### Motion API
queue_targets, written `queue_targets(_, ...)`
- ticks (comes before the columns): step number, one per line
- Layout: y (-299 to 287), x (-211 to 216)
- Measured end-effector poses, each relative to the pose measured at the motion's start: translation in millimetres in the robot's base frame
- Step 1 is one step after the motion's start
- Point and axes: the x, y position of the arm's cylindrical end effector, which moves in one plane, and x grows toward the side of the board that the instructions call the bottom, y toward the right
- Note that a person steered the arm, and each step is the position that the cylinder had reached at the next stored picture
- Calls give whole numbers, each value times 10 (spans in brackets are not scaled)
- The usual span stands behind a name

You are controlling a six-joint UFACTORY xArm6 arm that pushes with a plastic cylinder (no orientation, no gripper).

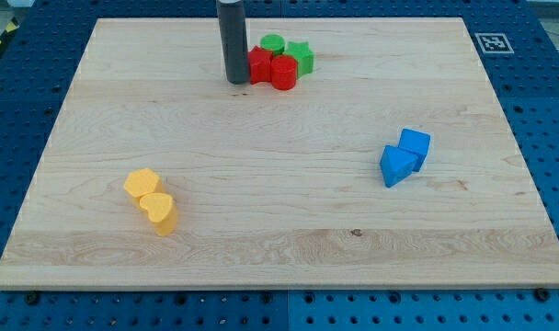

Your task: Place your arm vertically above yellow blocks

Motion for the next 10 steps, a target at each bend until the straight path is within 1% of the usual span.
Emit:
queue_targets(3,-18,74)
queue_targets(5,-143,75)
queue_targets(8,-336,292)
queue_targets(10,-361,777)
